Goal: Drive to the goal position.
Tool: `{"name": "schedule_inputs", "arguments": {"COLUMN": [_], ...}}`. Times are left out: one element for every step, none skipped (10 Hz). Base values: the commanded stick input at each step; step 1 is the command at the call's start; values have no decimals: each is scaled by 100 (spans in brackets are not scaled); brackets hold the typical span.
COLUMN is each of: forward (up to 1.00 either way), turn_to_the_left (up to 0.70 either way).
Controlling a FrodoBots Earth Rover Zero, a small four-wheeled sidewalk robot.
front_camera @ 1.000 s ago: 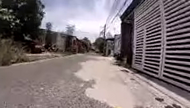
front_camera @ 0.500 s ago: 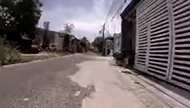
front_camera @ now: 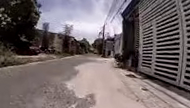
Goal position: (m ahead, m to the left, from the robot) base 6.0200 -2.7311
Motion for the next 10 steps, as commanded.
{"name": "schedule_inputs", "arguments": {"forward": [70,70,70,70,70,70,70,70,70,70], "turn_to_the_left": [0,0,0,0,0,0,0,0,0,0]}}
